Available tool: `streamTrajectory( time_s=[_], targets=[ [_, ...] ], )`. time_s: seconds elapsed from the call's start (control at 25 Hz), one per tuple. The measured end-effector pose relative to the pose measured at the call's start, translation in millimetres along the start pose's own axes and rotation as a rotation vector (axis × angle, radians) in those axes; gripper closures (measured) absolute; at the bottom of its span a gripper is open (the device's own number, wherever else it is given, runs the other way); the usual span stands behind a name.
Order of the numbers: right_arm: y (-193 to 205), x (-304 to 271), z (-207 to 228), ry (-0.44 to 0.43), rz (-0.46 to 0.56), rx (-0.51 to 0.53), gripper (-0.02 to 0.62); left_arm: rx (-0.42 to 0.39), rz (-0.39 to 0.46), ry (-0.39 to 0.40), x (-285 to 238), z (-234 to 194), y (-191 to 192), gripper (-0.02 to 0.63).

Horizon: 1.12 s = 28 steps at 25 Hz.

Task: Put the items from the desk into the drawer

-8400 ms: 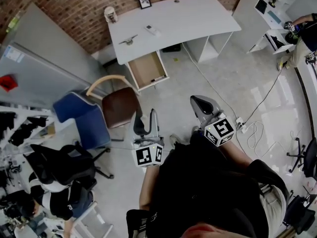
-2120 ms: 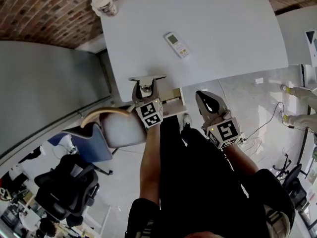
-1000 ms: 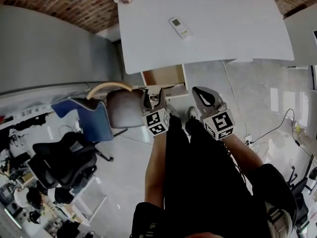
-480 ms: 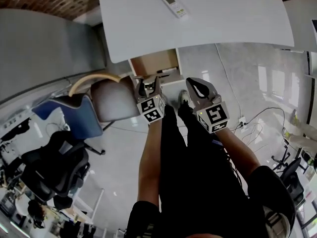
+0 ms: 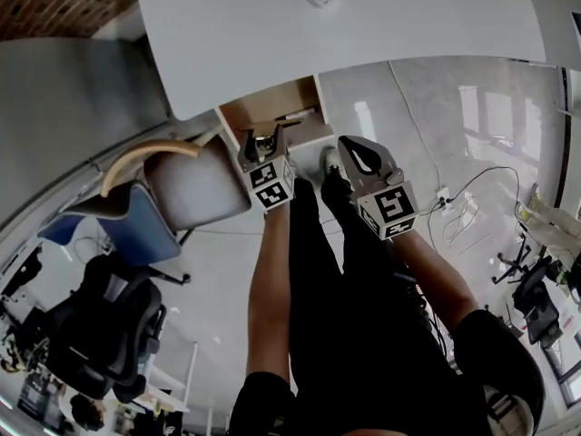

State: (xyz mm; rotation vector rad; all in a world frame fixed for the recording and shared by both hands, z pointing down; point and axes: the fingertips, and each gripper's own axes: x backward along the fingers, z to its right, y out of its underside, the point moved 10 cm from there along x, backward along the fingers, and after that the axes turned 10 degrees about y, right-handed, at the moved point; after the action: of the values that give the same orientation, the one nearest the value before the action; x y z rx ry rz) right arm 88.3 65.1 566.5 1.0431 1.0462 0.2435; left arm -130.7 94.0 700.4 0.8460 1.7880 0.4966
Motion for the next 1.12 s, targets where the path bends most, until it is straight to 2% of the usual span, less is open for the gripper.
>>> streamTrajectory(
  time_s=[0.48,0.88,1.12],
  targets=[
    [48.7,-43.9,5.5,0.022,-0.065,-0.03,0.592,0.042,-0.162,0.012,-67.6,-22.4,34.9,0.302],
    [73.0,-52.0,11.7,0.02,-0.122,-0.042,0.592,0.047,-0.27,0.008,-110.1,-31.3,38.0,0.301],
    [80.1,-51.3,18.3,0.023,-0.14,-0.05,0.592,0.063,-0.335,0.005,-129.1,-32.3,55.4,0.301]
  ],
)
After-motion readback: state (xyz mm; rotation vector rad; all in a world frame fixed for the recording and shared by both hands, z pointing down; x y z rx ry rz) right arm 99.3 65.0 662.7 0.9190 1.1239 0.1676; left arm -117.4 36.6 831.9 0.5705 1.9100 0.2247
